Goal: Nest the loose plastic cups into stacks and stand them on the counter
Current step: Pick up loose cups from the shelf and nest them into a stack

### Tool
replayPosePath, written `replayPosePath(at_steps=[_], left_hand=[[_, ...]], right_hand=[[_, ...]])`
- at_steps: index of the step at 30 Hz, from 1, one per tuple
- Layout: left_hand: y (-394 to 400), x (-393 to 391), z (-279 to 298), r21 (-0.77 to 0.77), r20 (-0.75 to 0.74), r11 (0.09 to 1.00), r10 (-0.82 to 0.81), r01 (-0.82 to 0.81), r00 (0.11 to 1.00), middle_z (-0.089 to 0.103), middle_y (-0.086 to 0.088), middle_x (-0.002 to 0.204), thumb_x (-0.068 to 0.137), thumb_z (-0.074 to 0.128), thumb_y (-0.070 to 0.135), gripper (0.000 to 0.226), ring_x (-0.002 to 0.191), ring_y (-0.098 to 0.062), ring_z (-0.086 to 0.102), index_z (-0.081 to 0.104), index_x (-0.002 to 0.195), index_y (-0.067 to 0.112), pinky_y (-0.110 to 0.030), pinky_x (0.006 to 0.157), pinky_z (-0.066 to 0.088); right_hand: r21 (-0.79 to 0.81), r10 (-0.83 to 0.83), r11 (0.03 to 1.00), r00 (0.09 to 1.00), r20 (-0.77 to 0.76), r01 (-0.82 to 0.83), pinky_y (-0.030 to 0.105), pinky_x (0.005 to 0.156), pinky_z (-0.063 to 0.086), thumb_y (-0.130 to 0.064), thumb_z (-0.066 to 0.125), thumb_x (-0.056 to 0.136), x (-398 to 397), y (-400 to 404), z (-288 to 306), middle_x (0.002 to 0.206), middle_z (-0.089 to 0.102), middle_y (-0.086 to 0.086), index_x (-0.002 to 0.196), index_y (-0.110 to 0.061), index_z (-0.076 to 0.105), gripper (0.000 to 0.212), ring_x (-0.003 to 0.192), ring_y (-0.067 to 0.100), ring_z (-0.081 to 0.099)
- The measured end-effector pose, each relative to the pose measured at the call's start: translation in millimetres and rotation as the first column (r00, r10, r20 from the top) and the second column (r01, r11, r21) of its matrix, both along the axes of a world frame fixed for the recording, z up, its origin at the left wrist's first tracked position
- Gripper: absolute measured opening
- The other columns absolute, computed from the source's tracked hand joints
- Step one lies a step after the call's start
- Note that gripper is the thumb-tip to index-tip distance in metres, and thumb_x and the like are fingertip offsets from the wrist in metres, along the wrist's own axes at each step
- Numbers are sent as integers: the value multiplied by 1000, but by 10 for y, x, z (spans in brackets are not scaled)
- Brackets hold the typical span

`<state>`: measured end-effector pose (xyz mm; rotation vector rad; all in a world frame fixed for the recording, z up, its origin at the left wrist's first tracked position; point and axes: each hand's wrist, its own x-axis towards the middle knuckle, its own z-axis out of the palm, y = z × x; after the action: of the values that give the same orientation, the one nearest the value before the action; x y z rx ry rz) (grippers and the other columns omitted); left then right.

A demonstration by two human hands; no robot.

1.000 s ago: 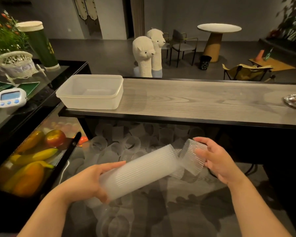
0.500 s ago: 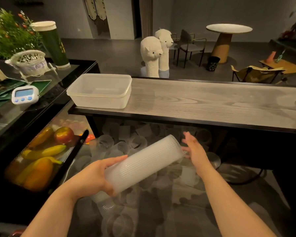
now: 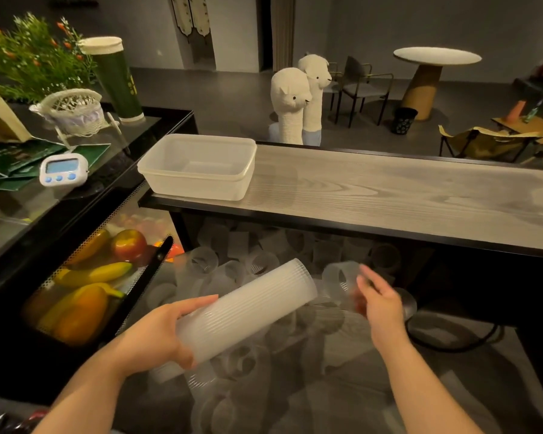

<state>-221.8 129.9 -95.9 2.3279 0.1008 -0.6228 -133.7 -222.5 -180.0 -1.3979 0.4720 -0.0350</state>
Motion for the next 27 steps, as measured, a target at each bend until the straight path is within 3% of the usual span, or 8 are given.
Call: replayPosePath(at_steps=[3,8,12,16,18,20,24,27], left_hand=[[2,5,-17,-41,-12,999,2,-3,1000,44,28,127,50,84,17,99,112,-9,49,44,131,59,-34,99,48],[-40,32,14,-119,-5,993,24,-25,1000,48,23,127,50,85,16,101,113,-13,51,44,130,62,-39,100,49],[-43,35,-12,-155,-7,986,62,-62,998,50,20,128,47,86,18,101,115,-16,52,45,128,61,-43,102,49],[-4,34,-26,-147,6,985,87,-85,996,50,19,127,48,86,19,97,114,-14,51,45,126,60,-42,103,47],[54,30,-26,-139,9,985,102,-100,995,51,19,127,47,86,19,98,113,-14,52,45,128,58,-42,102,48],[127,23,-33,-126,5,986,111,-109,994,51,19,127,48,87,18,101,113,-14,52,44,130,57,-43,102,49],[224,16,-52,-109,-3,985,132,-132,991,50,21,128,50,88,14,101,114,-13,51,42,128,60,-41,102,48],[281,9,-62,-121,-20,982,143,-144,990,51,23,127,48,88,17,99,115,-13,52,45,124,64,-40,101,49]], right_hand=[[-8,202,979,957,210,-205,21,59,48,-10,53,98,-76,63,475,75,61,5,123,-26,64,32,62,10,52],[-309,489,844,865,111,-437,20,71,50,-19,48,101,-182,375,702,67,61,-10,131,-36,56,35,65,8,52],[-368,595,758,802,55,-538,19,75,46,-47,31,102,-188,489,715,110,56,-17,140,-52,39,39,79,3,60],[-415,202,890,979,-13,-189,24,83,47,-43,46,100,162,275,347,122,59,-7,132,-34,58,35,92,8,59],[-642,18,747,971,-240,-173,39,95,47,-39,56,95,318,109,102,135,53,10,134,-24,53,42,112,28,57],[-735,45,584,918,-394,-344,44,97,43,-44,60,92,392,30,-71,140,41,19,135,-14,45,54,119,41,51],[-779,55,413,867,-495,-471,43,83,44,-51,57,91,528,77,-173,132,47,16,125,-11,54,53,115,39,54],[-816,5,389,887,-461,-427,38,71,45,-41,57,94,600,63,-241,110,64,17,108,-8,65,37,102,38,61]])
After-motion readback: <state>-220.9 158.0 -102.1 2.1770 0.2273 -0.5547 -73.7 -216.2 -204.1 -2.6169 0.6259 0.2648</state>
